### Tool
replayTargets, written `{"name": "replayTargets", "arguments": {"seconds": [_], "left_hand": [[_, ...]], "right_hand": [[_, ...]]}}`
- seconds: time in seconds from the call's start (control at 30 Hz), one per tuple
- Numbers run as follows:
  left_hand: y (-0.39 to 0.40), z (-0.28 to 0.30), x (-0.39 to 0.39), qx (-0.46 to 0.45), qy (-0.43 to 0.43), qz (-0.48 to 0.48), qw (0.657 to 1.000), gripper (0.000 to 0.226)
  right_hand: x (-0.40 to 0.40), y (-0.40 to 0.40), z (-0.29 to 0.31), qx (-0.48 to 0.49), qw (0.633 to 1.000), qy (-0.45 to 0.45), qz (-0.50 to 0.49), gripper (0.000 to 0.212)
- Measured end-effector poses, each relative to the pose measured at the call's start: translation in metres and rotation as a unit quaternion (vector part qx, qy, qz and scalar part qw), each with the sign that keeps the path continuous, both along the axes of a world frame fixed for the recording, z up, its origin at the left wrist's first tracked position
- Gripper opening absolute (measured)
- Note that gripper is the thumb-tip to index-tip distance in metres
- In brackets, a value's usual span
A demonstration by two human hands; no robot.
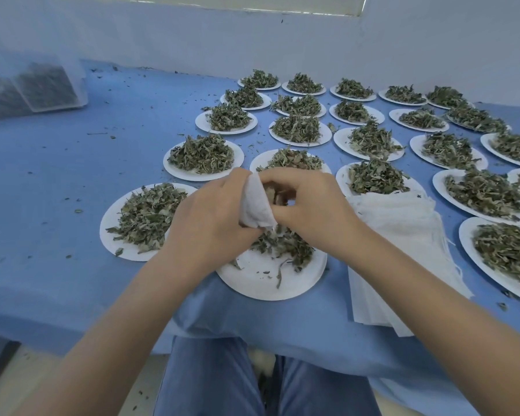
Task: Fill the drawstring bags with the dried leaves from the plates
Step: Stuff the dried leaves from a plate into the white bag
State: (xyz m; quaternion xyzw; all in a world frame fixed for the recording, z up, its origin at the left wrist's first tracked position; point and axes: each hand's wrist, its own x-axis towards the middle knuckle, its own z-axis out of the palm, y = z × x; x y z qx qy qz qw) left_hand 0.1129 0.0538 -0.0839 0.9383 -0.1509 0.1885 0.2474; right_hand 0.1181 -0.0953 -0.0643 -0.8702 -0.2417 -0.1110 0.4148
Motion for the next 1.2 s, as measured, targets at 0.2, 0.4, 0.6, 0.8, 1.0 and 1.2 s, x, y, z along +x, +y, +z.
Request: {"name": "replayTargets", "arguments": {"seconds": [0.2, 0.4, 0.6, 0.8, 1.0, 1.2], "left_hand": [[0.007, 0.002, 0.004, -0.009, 0.012, 0.008, 1.0, 0.05], [0.013, 0.0, 0.005, 0.019, 0.015, 0.006, 1.0, 0.045], [0.008, -0.002, 0.003, 0.034, -0.003, -0.003, 0.999, 0.044], [0.003, -0.004, 0.002, -0.005, 0.012, -0.005, 1.0, 0.047], [0.01, -0.004, 0.005, -0.011, 0.043, 0.002, 0.999, 0.044], [0.009, 0.0, 0.006, -0.033, 0.054, 0.002, 0.998, 0.042]], "right_hand": [[0.0, -0.013, 0.006, 0.052, 0.976, 0.169, 0.128, 0.053], [0.003, -0.015, -0.004, 0.117, 0.98, 0.139, 0.079, 0.042], [0.006, -0.01, -0.011, 0.136, 0.99, 0.046, 0.007, 0.027], [0.002, -0.006, -0.008, -0.008, 0.999, -0.001, 0.046, 0.026], [0.004, -0.018, 0.005, 0.045, 0.97, 0.191, 0.142, 0.043], [0.004, -0.013, -0.003, 0.059, 0.986, 0.103, 0.115, 0.025]]}}
